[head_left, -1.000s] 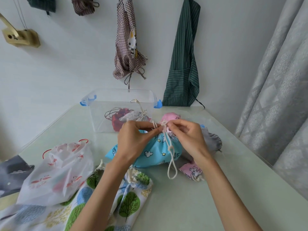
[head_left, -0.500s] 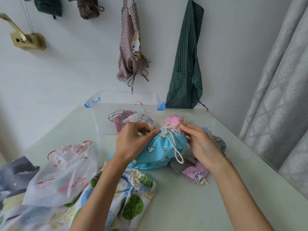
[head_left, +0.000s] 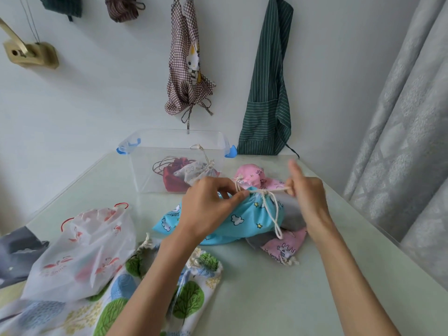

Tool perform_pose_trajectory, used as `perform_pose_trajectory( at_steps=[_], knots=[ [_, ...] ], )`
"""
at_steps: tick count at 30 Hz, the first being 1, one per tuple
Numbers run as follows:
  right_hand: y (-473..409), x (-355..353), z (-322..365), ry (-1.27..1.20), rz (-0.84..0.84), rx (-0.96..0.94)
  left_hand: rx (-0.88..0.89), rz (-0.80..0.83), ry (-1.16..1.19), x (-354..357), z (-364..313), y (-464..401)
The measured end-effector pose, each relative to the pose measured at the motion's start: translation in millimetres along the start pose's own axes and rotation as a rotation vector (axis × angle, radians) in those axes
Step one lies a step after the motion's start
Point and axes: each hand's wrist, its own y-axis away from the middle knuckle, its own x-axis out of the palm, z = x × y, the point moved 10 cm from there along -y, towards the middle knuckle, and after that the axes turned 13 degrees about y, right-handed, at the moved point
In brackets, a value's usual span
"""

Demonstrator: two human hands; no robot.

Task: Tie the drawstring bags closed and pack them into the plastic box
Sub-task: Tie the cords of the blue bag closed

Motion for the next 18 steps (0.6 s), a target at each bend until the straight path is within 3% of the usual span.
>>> perform_pose_trajectory(
  at_steps=[2,3,4,7,9,10,12,14,16,18],
  knots=[
    [2.3,25.0,7.6,-0.61,0.258,0.129,-0.004,-0.024,0.06,-5.0,-0.3,-0.3],
    [1.3,27.4,10.7,-0.677,0.3,0.13,0.002,-0.032,0.079,-7.0,-1.9,-0.3],
    [-0.3,24.2,8.8,-0.583,0.269,0.111,0.009,-0.036,0.077,-9.3,-3.1,0.0],
    [-0.9,-3.4,12.2,0.222,-0.04,-0.132,0.029,-0.031,-0.008,-9.6,-5.7,2.1],
    [2.5,-11.1,17.7,0.32,-0.139,-0.194,0.015,-0.041,-0.023,-8.2,-2.0,2.7],
    [1.2,-8.5,16.4,0.269,-0.094,-0.198,-0.005,-0.05,-0.015,-9.6,1.3,2.1],
    [-0.4,10.4,11.5,0.099,0.165,-0.188,-0.072,0.013,-0.027,-8.8,10.9,-1.2],
    [13.0,41.9,7.9,0.064,0.541,-0.179,-0.153,0.131,-0.054,-8.5,21.1,-3.1],
    [40.6,74.5,3.7,0.17,0.848,-0.223,-0.183,0.165,-0.08,-22.3,24.5,-4.9],
    [62.5,100.2,1.8,0.316,0.982,-0.307,-0.195,0.168,-0.135,-43.5,26.8,-6.1]
  ],
)
